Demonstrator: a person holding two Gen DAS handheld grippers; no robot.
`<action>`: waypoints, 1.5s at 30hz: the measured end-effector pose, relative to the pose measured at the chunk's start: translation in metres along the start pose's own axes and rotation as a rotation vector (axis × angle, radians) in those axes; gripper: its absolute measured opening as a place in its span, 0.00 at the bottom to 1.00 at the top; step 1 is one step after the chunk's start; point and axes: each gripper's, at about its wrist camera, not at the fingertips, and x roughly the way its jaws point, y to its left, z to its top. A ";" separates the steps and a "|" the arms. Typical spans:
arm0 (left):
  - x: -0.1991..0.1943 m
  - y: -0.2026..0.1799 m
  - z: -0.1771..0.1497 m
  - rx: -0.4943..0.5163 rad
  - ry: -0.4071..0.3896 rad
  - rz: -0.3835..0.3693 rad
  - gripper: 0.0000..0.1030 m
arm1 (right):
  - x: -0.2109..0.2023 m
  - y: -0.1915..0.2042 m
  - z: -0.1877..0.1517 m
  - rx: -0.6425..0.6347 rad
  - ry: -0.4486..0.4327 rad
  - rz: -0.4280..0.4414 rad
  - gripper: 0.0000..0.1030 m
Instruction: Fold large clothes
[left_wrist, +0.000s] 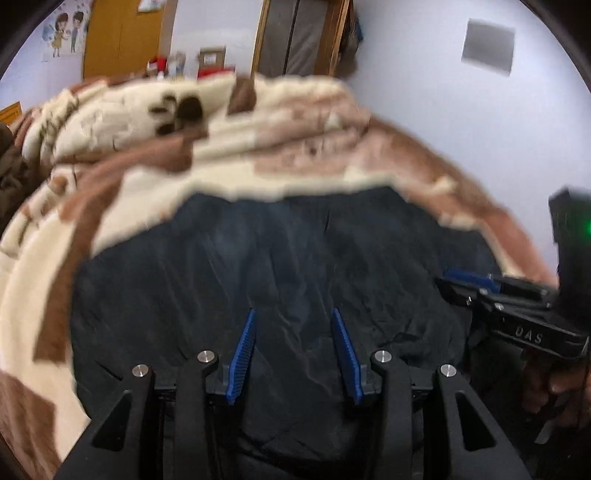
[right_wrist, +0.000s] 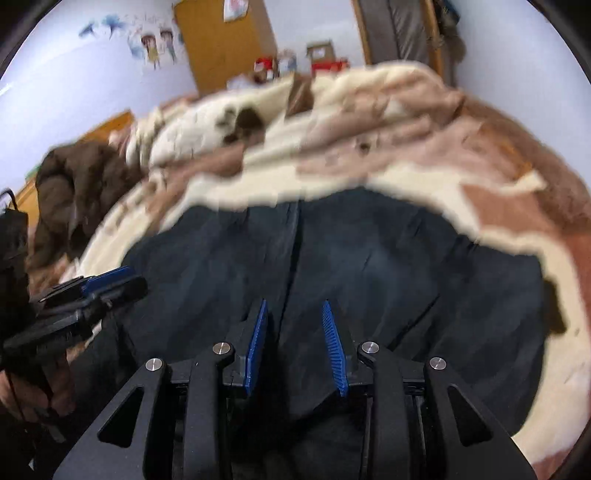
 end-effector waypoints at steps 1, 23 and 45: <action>0.009 0.001 -0.003 -0.010 0.016 0.004 0.44 | 0.009 -0.004 -0.001 0.010 0.012 0.003 0.31; 0.023 -0.001 -0.048 -0.058 0.118 0.053 0.45 | 0.032 0.009 -0.053 0.075 0.133 0.040 0.30; -0.030 -0.024 -0.046 -0.067 0.065 0.127 0.44 | -0.028 0.019 -0.053 0.085 0.063 0.002 0.35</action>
